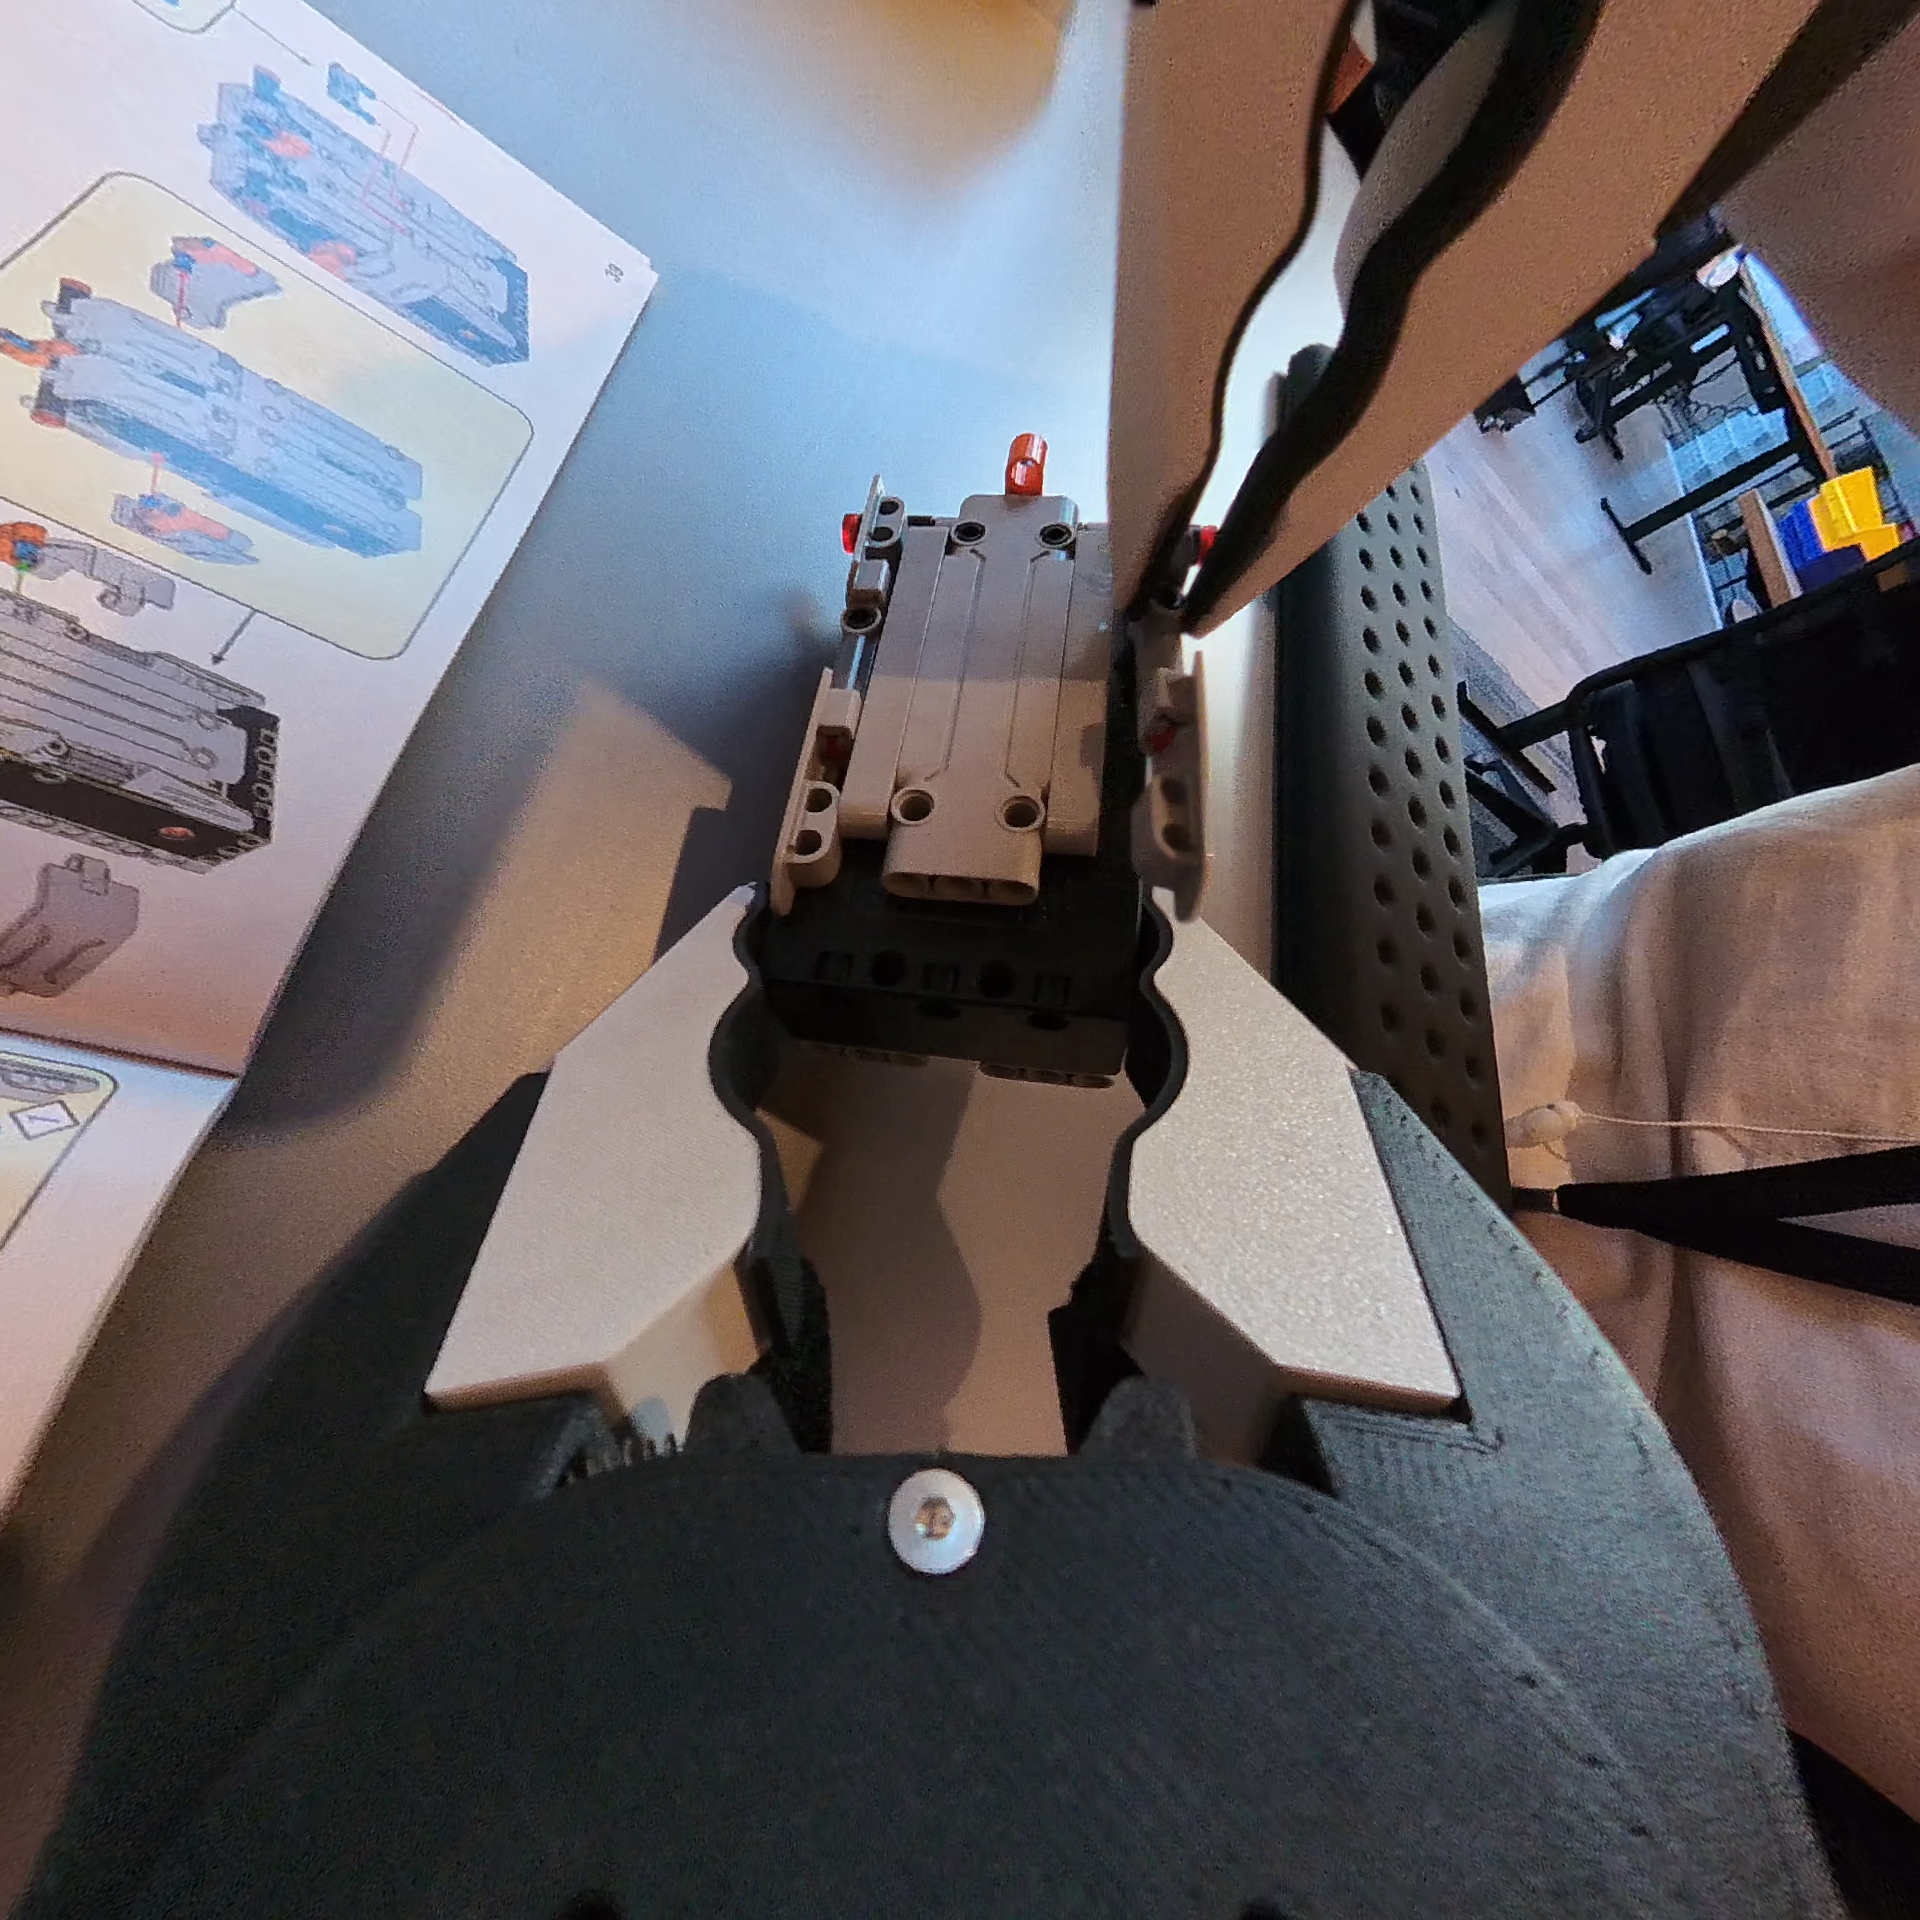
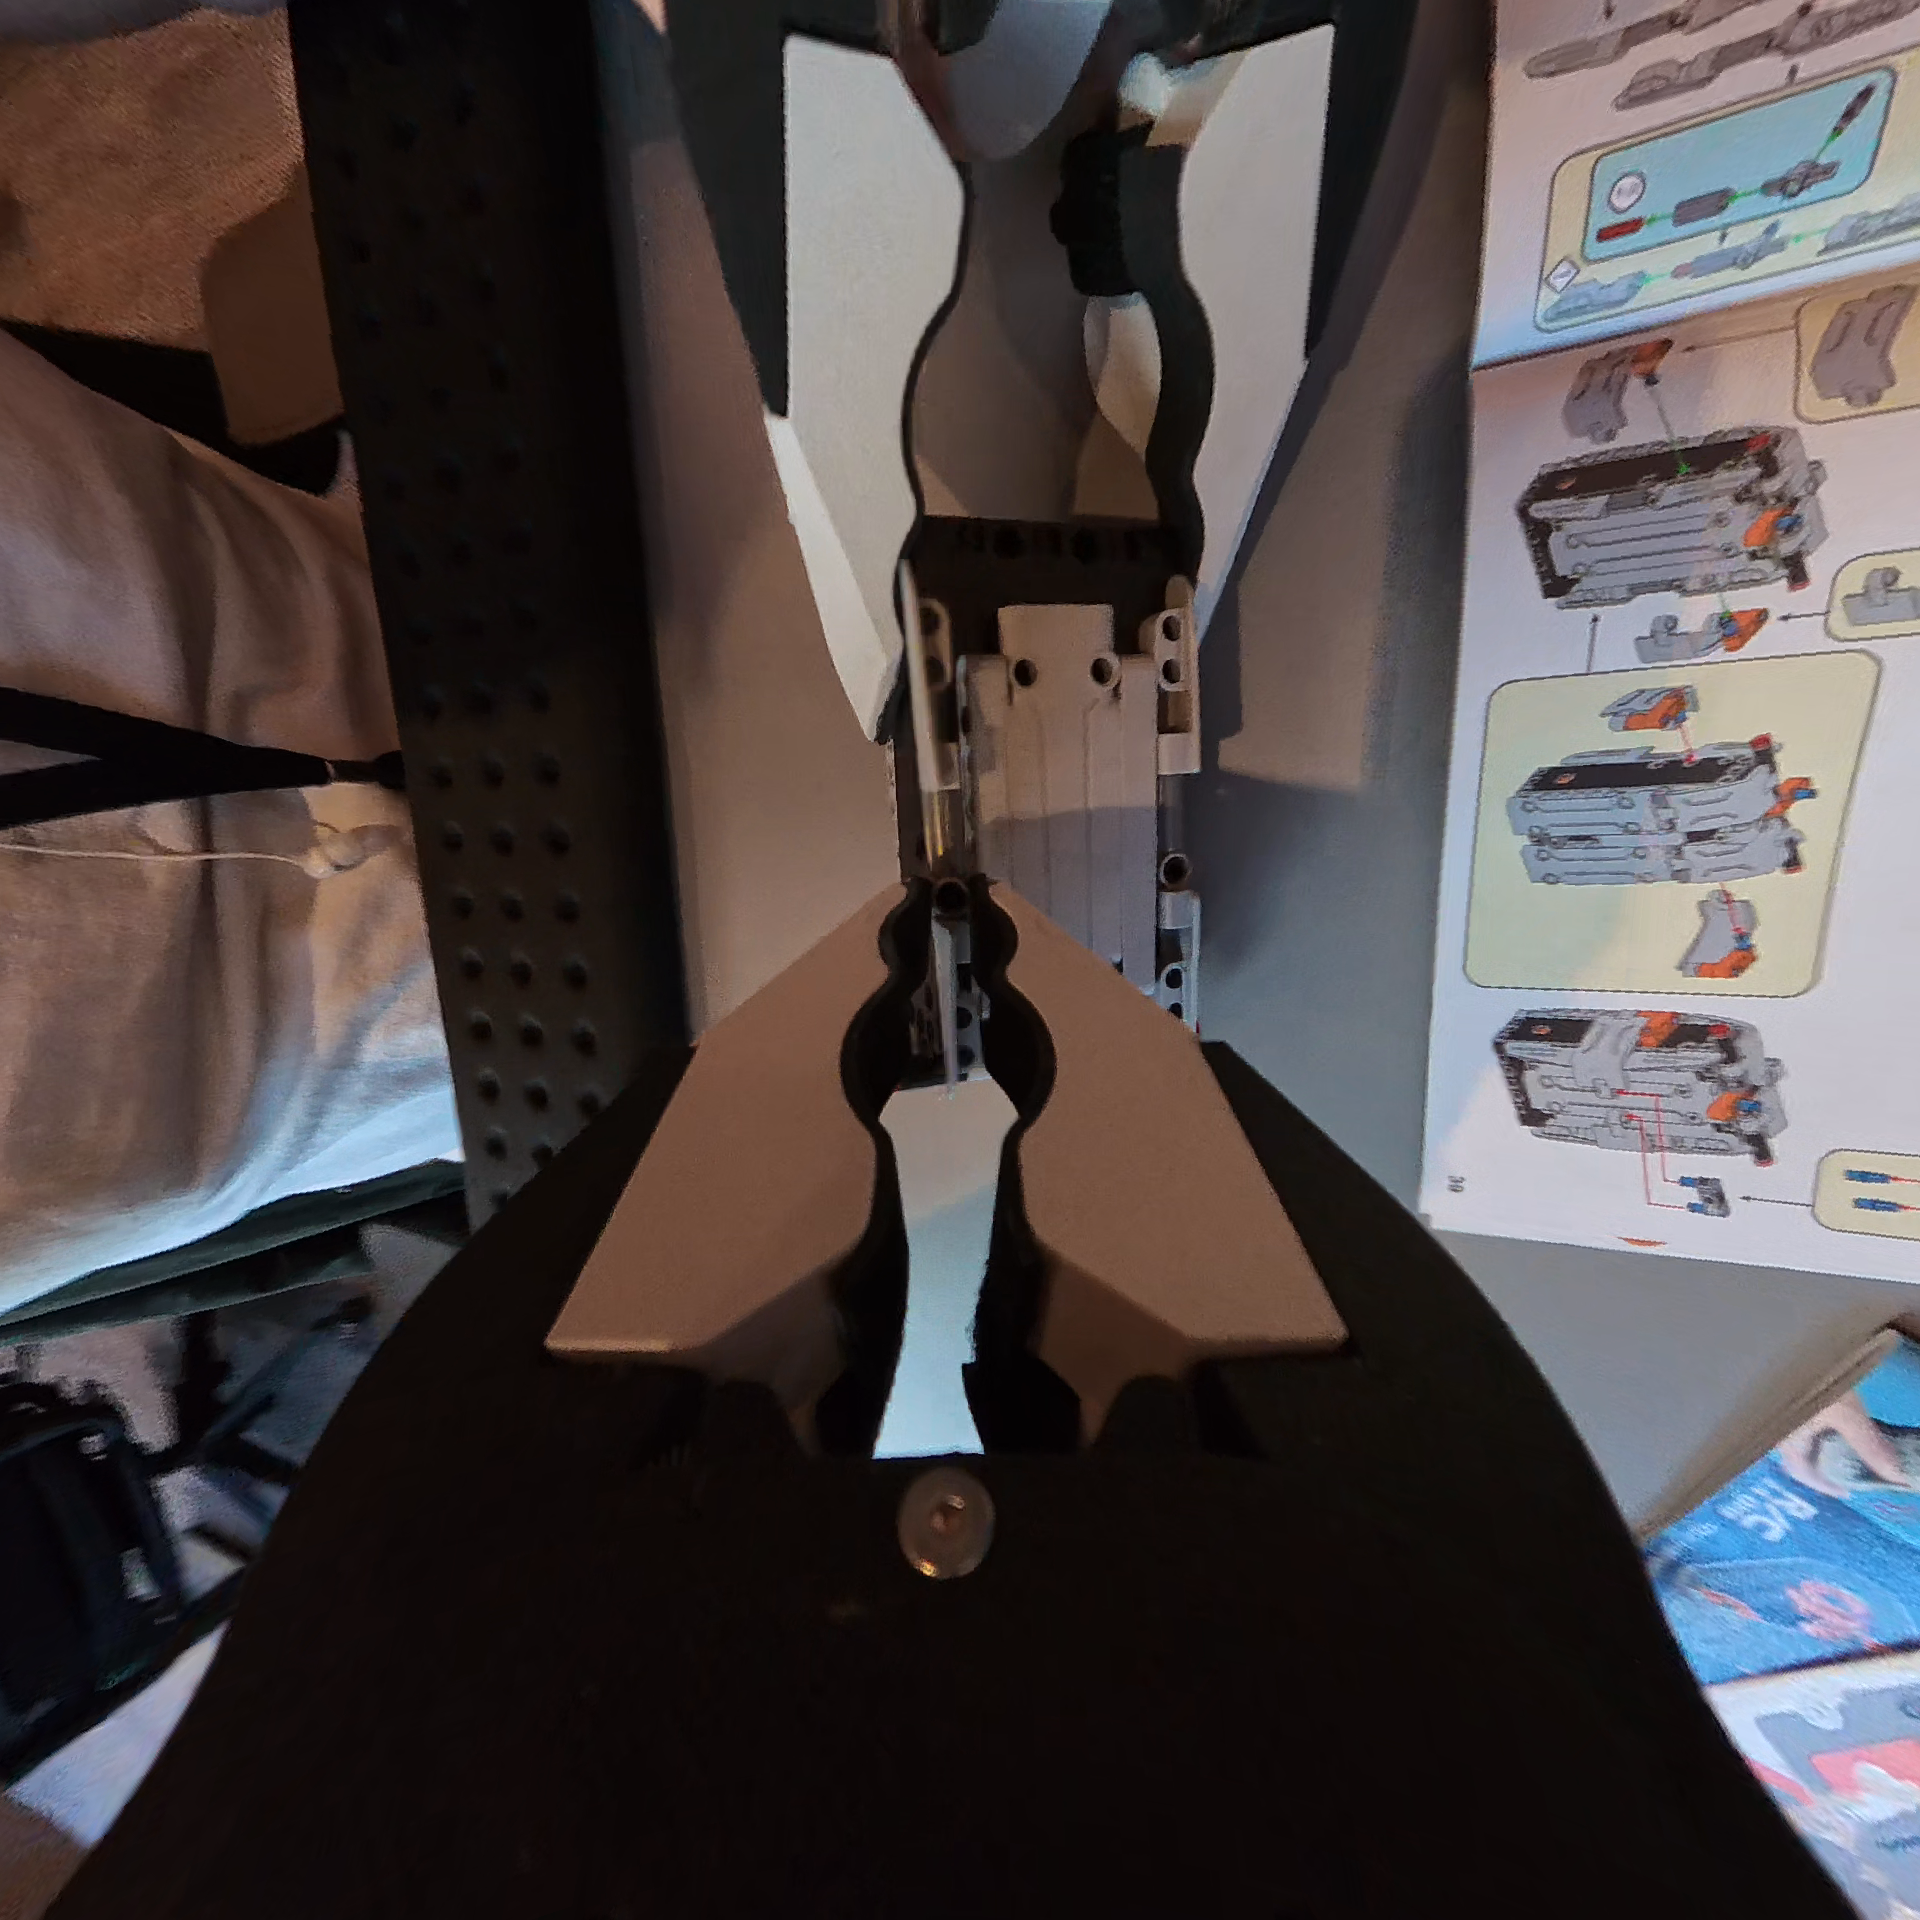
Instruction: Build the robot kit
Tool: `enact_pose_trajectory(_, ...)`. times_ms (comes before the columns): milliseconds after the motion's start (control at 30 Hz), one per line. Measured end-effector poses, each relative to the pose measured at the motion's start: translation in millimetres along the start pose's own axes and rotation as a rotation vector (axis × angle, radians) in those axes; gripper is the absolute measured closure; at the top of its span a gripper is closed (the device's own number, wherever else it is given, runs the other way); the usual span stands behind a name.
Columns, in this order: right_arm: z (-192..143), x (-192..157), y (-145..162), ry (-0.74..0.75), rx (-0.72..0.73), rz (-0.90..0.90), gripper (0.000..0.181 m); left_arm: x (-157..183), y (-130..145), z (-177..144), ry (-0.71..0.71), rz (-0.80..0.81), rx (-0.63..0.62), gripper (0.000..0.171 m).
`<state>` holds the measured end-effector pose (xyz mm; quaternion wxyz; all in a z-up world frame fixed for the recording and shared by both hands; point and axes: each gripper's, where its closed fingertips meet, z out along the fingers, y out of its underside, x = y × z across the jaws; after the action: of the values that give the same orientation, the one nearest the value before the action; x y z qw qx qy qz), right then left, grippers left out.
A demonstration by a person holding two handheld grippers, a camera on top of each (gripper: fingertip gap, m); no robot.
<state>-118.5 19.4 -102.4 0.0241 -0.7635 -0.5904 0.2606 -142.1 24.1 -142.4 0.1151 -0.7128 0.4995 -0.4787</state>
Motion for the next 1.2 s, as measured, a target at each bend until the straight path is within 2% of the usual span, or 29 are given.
enact_pose_trajectory(133, -0.9, -1.5, 2.9, 0.074, -0.011, -0.068, 0.176, 0.9, -0.6, 1.8, 0.005, 0.004, 0.0, 0.105)
enact_pose_trajectory(367, 0.5, -4.6, 7.0, -0.091, -0.087, -0.013, 0.176, 3.0, 0.2, 5.1, -0.008, 0.035, -0.013, 0.105)
enact_pose_trajectory(467, 1.2, -5.2, 7.3, -0.128, -0.16, -0.037, 0.176, 3.0, 0.2, 5.1, -0.006, 0.036, -0.013, 0.105)
enact_pose_trajectory(633, 1.6, -4.1, 7.2, -0.171, -0.215, 0.025, 0.175, 2.6, -0.1, 5.0, 0.001, 0.03, -0.007, 0.105)
enact_pose_trajectory(1100, 1.5, -0.1, 3.7, -0.046, 0.035, 0.025, 0.175, 2.8, -1.5, 4.6, 0.013, 0.01, 0.006, 0.105)
enact_pose_trajectory(1200, 4.8, 0.5, 4.3, -0.004, 0.068, -0.048, 0.172, 3.1, -1.1, 4.2, 0.016, 0.012, 0.005, 0.105)
